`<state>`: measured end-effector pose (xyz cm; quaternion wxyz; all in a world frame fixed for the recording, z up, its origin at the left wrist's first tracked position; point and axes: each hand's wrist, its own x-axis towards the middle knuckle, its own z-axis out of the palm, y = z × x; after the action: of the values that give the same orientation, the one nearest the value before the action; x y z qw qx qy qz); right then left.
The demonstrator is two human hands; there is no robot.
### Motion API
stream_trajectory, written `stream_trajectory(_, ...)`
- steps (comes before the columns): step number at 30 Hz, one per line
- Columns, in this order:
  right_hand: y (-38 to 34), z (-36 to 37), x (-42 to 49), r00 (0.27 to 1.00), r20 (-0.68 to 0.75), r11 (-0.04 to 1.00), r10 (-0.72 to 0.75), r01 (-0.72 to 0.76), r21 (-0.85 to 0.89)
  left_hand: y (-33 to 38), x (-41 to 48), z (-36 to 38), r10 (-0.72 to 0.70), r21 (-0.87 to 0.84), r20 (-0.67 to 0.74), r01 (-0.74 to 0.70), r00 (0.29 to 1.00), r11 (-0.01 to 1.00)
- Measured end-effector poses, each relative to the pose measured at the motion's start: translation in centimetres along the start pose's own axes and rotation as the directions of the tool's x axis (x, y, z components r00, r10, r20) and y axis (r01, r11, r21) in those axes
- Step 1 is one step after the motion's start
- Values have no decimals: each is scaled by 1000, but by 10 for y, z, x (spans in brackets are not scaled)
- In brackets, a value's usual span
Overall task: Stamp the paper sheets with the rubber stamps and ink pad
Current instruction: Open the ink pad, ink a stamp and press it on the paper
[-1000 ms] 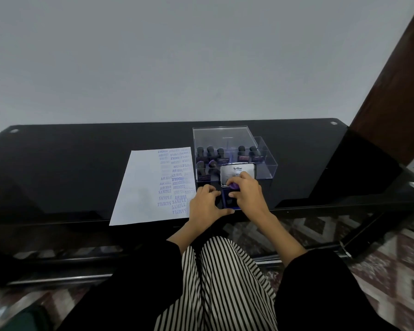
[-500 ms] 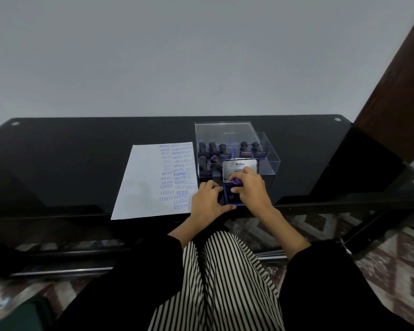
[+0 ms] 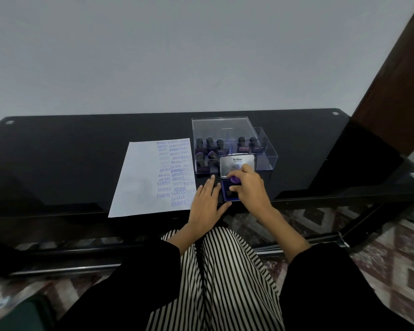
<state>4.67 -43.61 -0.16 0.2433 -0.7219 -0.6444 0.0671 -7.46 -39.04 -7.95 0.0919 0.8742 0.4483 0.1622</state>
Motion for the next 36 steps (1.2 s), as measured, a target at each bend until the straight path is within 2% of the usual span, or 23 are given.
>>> stream_trajectory(4, 0, 0, 2, 1000, 19, 1000, -1, 1, -20, -1, 1, -1, 0, 63, 68, -5, 998, 998)
stream_trajectory(19, -6, 3, 16, 997, 75, 990, 24, -13, -142, -1, 4, -4, -16, 79, 100, 8, 995, 997)
stream_trajectory(25, -3, 6, 3, 999, 30, 982, -31, 36, -183, 1, 4, -6, -21, 104, 118, 8, 993, 995)
stream_trajectory(30, 0, -5, 15, 991, 123, 973, -49, 75, -218, 1, 4, -8, -17, 98, 133, 3, 991, 995)
stream_trajectory(36, 3, 0, 25, 964, 211, 887, -162, 236, -397, 2, 5, -10, -13, 121, 150, -6, 989, 993)
